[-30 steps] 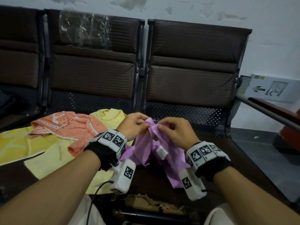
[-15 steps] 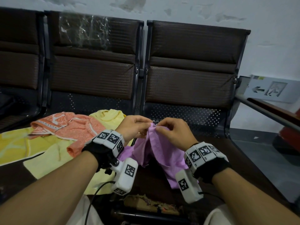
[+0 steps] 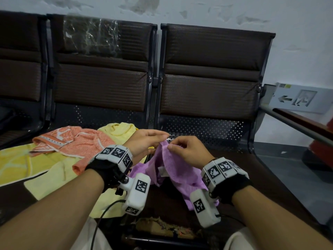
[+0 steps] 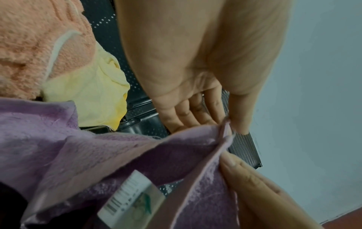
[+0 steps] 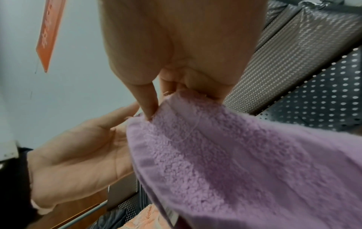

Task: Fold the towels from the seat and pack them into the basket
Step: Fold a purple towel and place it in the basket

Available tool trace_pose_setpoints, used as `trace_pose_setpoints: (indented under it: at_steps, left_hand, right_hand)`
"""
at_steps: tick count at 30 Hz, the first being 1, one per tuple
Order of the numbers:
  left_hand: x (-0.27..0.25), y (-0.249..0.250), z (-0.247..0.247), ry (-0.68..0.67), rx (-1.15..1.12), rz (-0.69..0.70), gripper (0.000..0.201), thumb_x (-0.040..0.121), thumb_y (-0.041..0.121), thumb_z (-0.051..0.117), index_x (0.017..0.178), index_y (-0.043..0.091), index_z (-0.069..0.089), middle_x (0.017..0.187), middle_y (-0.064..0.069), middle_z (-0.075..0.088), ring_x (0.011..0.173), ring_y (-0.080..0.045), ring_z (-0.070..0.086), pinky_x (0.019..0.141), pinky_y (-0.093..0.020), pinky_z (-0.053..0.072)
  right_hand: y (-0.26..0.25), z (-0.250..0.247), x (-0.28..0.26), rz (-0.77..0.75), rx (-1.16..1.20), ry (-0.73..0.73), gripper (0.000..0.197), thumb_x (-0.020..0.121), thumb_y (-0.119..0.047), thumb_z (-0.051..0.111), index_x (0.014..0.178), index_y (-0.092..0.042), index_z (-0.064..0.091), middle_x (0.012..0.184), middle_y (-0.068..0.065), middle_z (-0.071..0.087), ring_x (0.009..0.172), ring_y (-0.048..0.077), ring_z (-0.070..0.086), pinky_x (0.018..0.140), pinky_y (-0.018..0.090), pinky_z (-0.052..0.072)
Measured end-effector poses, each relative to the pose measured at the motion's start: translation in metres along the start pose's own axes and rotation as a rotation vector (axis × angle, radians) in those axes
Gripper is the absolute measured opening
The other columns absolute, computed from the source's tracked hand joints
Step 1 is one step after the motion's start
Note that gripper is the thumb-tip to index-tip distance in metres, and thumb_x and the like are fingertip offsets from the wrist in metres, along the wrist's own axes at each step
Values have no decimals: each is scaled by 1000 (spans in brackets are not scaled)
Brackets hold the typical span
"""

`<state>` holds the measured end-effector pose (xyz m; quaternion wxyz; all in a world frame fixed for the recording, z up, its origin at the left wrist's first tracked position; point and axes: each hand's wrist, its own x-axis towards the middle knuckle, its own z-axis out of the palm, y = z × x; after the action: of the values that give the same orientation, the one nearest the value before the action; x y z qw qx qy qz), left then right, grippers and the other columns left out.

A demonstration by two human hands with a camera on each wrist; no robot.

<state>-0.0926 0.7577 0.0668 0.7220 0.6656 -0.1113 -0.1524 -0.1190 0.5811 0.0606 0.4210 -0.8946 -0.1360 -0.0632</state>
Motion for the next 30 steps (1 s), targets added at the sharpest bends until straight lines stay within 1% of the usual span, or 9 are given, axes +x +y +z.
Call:
trace_pose_setpoints:
  at_steps: [3,5,7,12,17,21,23,26,30]
  left_hand:
    - [0,1,0,-27,-34,-6,30,84,29,63,103,7,70,86,-5,70,79,-14,64,72,-24,53]
    - [1,1,-2,-21,-78,-18,29,91,26,55,103,4,70,92,-10,68,84,-18,63,75,-28,51]
    - [2,1,-3,-22,-104,-23,27,91,19,53,103,2,70,92,-11,68,85,-19,64,73,-27,52]
    - [0,-2,-3,-17,-16,0,17,85,14,64,96,5,73,92,-10,73,81,-16,68,68,-22,55]
    - [2,-5,-1,88,84,52,10,84,9,66,91,7,73,90,-7,74,78,-14,70,64,-22,54]
    - [4,-6,-1,217,108,21,12,86,2,61,96,0,68,91,-17,71,71,-20,69,60,-26,56]
    - [5,-5,-1,252,86,-18,13,86,0,58,97,-2,63,85,-18,69,63,-19,69,56,-26,57]
    - [3,-5,2,219,61,-72,9,87,3,60,96,2,57,82,-18,67,60,-20,69,60,-29,59]
    - [0,-6,7,106,113,-93,18,87,10,64,101,-1,62,90,-21,69,74,-25,71,70,-31,60]
  right_hand:
    - [1,0,3,24,40,30,12,89,-25,63,87,-16,71,82,-4,67,81,10,60,81,30,50]
    - [2,0,4,50,77,53,10,88,-26,64,83,-20,69,80,-6,66,81,10,60,81,31,50]
    - [4,-1,4,61,97,63,10,88,-26,64,80,-22,68,78,-8,65,79,9,59,79,29,49]
    - [4,-1,4,56,92,78,10,88,-26,65,81,-20,68,79,-6,66,79,10,60,82,31,50]
    - [0,-1,1,64,89,82,11,87,-25,67,88,-15,72,84,-2,69,86,14,63,84,30,52]
    - [-1,-2,-1,-5,-98,42,13,86,-24,66,91,-15,75,86,-4,71,81,7,61,77,23,48]
    - [-3,-2,-1,-33,-76,22,12,85,-22,67,89,-14,75,84,-4,70,79,8,61,75,23,47]
    - [-6,-1,1,-60,71,64,7,86,-16,65,84,-14,72,82,0,69,82,14,63,79,31,50]
    - [-2,0,4,-42,92,145,7,87,-16,65,83,-15,71,81,-3,68,83,12,63,84,33,52]
